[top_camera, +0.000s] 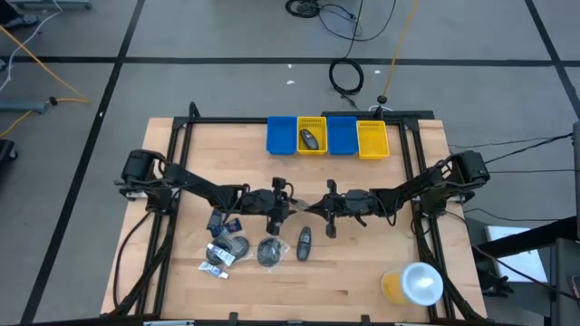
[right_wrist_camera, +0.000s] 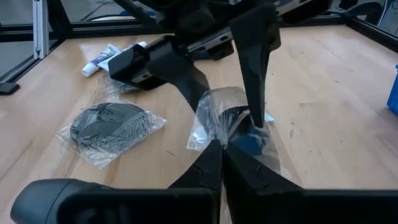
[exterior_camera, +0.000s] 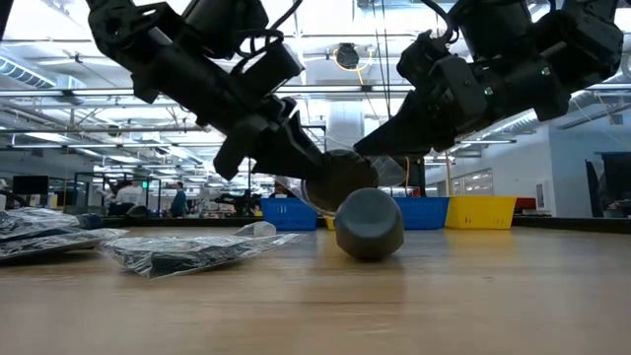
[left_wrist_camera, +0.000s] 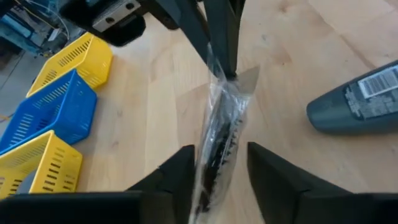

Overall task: Pick & Place Travel size toiletries
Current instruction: Put the black hairbrush into the left blue bin

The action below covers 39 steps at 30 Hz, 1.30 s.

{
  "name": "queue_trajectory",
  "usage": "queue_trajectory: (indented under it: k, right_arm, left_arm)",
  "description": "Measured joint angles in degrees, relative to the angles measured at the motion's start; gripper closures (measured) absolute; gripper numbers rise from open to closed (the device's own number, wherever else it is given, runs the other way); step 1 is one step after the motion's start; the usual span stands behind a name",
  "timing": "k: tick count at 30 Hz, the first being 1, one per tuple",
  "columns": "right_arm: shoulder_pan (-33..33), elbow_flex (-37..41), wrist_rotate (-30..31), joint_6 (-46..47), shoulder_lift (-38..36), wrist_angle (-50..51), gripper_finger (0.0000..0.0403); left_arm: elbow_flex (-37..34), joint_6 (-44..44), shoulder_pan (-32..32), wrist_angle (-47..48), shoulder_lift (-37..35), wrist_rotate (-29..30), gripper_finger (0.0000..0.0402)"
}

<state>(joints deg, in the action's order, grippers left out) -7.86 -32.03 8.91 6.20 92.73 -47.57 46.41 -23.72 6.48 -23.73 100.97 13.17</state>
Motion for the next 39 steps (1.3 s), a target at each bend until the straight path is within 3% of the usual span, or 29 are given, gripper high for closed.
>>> queue_trajectory:
  k: [8,12,15,20,24,27,29,34,39]
  right_arm:
    - [0.0,0.0,0.1,-0.8,0.0,-0.9,0.0396]
    - [-0.1,0.0,0.1,-2.4,-0.9,-2.1,0.0364]
    - [-0.1,-0.1,0.1,-1.7,-3.8,-1.2,0.0317]
    - [-0.9,0.0,0.9,1.7,-7.7,1.6,0.0239]
    - [-4.5,-0.1,11.0,2.6,-4.6,0.7,0.0208]
    - [-6.8,0.0,24.2,0.3,0.1,-3.5,0.0203]
    - [-7.5,0.0,29.7,-1.2,3.6,-7.8,0.0203]
    - [-7.6,0.0,31.8,-2.7,11.1,-17.8,0.0212]
    - [-7.0,0.0,31.7,-3.9,15.1,-22.9,0.022]
  left_arm:
    - [0.0,0.1,-0.1,0.2,0.0,0.4,0.0384]
    - [0.0,1.7,0.0,1.1,-0.3,2.0,0.0379]
    - [0.0,2.9,0.0,5.2,-2.1,5.2,0.0371]
    - [-0.1,7.7,-1.4,14.6,-8.2,9.4,0.0392]
    - [-0.1,14.6,-6.8,17.3,-15.1,10.6,0.0379]
    - [0.0,22.5,-14.5,16.4,-19.3,6.6,0.0367]
    - [0.0,27.7,-20.6,16.0,-20.3,1.7,0.0369]
    - [0.3,38.4,-34.1,10.2,-17.3,-12.4,0.0392]
    - [5.9,43.1,-39.6,11.8,-11.1,-15.7,0.0368]
